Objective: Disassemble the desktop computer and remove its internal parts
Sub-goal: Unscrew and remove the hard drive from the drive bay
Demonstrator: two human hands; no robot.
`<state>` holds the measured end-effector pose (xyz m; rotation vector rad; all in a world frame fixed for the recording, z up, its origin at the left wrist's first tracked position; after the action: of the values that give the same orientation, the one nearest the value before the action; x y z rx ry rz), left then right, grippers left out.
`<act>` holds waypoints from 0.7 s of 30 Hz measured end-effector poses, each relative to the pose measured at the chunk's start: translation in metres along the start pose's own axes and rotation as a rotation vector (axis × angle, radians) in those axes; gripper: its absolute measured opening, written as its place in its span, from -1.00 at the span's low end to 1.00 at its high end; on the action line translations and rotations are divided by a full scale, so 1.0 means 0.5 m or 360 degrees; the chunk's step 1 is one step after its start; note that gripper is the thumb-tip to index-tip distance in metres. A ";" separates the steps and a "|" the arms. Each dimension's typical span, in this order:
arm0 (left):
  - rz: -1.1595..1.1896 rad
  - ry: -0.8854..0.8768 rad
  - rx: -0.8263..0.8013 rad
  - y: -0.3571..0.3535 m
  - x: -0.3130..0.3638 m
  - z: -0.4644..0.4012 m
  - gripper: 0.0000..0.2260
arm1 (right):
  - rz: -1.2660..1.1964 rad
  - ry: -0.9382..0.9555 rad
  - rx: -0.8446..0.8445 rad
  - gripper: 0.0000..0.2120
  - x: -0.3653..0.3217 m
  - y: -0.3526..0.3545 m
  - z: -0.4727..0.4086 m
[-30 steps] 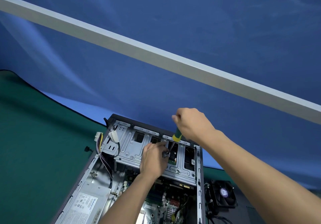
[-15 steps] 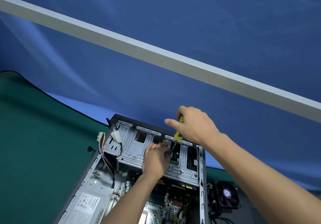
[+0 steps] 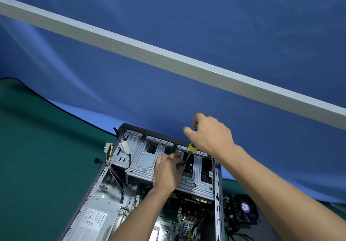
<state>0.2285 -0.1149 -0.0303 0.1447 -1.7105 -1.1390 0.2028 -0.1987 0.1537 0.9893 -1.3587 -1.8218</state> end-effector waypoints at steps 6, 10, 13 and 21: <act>-0.0032 -0.0004 -0.0025 -0.002 -0.002 0.001 -0.85 | -0.0277 -0.0056 0.0036 -0.83 0.029 -0.003 0.003; -0.0039 0.0015 -0.0039 -0.002 -0.003 0.000 -0.82 | -0.0195 -0.0093 0.0114 -0.77 0.045 -0.001 0.002; -0.0061 -0.0039 -0.0023 -0.001 0.002 0.003 -0.83 | -0.0301 -0.0045 0.0095 -0.76 0.046 -0.009 0.005; -0.0066 -0.0008 -0.0027 -0.004 0.001 0.002 -0.82 | -0.0285 -0.0031 0.0203 -0.82 0.057 -0.012 0.016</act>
<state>0.2268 -0.1156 -0.0316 0.1682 -1.7087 -1.1848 0.1814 -0.2173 0.1440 1.1964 -1.4531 -1.8975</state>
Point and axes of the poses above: each hand's wrist, its own z-axis away from the middle knuckle, its own y-axis out of the back of the hand, x = y × z, the point moved 3 cm from there along -z, towards the middle knuckle, and after that the axes turned 6 degrees about -x, right-handed, at the moved point
